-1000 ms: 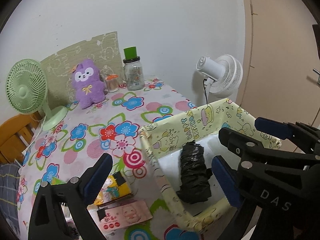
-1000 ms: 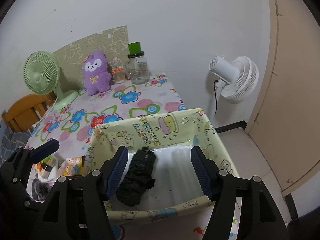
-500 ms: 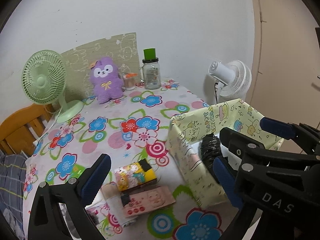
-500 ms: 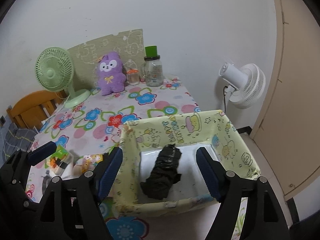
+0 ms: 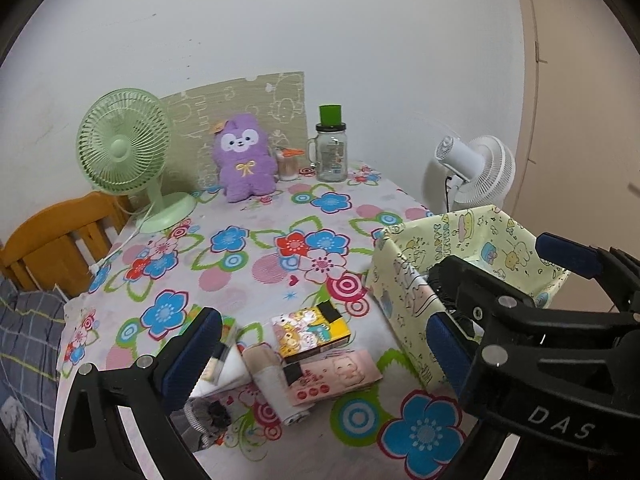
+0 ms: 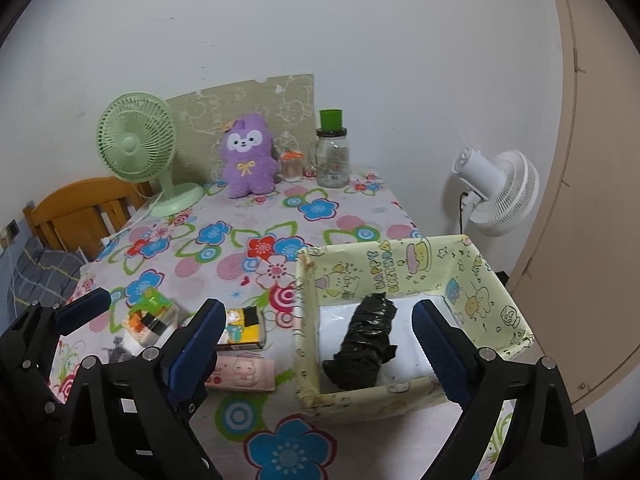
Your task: Organize soft objects
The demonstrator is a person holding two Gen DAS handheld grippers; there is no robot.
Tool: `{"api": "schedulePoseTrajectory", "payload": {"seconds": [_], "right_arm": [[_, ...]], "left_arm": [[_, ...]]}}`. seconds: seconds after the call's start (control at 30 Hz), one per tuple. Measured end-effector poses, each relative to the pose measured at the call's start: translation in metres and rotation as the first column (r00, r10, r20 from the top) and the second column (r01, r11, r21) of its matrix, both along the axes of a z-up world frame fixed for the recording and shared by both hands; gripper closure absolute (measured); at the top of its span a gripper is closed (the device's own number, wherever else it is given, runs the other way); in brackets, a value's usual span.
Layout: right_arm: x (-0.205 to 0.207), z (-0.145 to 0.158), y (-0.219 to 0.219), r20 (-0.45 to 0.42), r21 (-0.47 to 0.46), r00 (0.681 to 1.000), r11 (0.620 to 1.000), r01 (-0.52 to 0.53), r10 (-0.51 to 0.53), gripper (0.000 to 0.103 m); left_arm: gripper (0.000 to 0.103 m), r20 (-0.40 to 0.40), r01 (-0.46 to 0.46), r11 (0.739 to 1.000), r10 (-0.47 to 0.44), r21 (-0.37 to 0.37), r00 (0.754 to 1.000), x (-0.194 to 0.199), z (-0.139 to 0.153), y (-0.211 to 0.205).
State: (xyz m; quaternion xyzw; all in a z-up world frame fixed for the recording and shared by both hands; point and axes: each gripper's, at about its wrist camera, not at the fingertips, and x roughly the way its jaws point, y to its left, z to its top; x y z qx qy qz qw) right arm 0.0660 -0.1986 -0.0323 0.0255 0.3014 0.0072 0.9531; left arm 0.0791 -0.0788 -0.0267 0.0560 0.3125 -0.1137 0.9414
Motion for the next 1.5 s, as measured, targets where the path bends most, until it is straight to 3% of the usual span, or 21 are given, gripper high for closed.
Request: {"api": "schedulePoseTrajectory", "payload": {"seconds": [0.83,1.5], "right_arm": [[-0.024,-0.001,0.06,0.027,-0.005,0.991,0.991,-0.131,0.131,0.004],[-0.014,-0.032,0.093,0.001,-0.022,0.987,0.987,-0.162,0.162,0.003]], "left_arm": [[0.0,-0.005,-0.089,0.996,0.089,-0.032,0.996,-0.028,-0.005,0.057],[0.001,-0.025,-0.133,0.991,0.134,0.005,0.991,-0.024,-0.037,0.084]]}}
